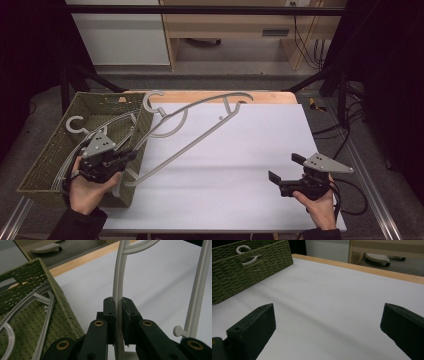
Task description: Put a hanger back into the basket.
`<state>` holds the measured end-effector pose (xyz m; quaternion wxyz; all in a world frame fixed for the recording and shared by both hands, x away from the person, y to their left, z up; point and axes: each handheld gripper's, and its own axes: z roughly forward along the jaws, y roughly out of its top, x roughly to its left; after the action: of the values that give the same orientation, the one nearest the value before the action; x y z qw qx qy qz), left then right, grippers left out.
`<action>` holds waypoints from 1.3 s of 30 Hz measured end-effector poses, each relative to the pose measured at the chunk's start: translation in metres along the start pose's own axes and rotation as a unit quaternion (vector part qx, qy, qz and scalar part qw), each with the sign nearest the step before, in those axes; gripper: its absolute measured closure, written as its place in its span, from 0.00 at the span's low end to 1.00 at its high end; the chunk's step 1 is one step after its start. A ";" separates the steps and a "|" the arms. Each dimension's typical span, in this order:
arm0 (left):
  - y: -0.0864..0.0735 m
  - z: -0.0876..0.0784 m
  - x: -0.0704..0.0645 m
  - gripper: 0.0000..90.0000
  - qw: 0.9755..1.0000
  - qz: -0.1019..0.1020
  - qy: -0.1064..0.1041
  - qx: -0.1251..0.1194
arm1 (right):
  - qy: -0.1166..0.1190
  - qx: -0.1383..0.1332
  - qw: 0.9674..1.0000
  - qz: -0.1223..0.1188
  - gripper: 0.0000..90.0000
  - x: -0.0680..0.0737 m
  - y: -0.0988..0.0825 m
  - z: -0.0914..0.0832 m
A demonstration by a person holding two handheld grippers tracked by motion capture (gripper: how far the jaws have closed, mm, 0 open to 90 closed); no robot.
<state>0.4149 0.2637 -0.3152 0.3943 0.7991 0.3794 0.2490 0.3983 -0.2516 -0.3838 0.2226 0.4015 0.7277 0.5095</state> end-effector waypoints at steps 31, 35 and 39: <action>0.005 -0.022 0.102 0.92 0.995 -0.026 0.089 0.025 | -0.002 0.004 1.000 0.002 0.00 -0.001 -0.001 0.002; -0.002 -0.023 0.113 0.92 0.994 -0.036 0.097 0.026 | -0.003 0.004 1.000 0.003 0.00 -0.001 -0.001 0.002; -0.009 -0.021 0.122 0.92 0.992 -0.041 0.113 0.037 | -0.004 0.004 1.000 0.003 0.00 -0.001 -0.001 0.003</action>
<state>0.4684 0.3741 -0.2984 0.3290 0.7635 0.4629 0.3076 0.4001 -0.2510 -0.3860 0.2218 0.4067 0.7277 0.5058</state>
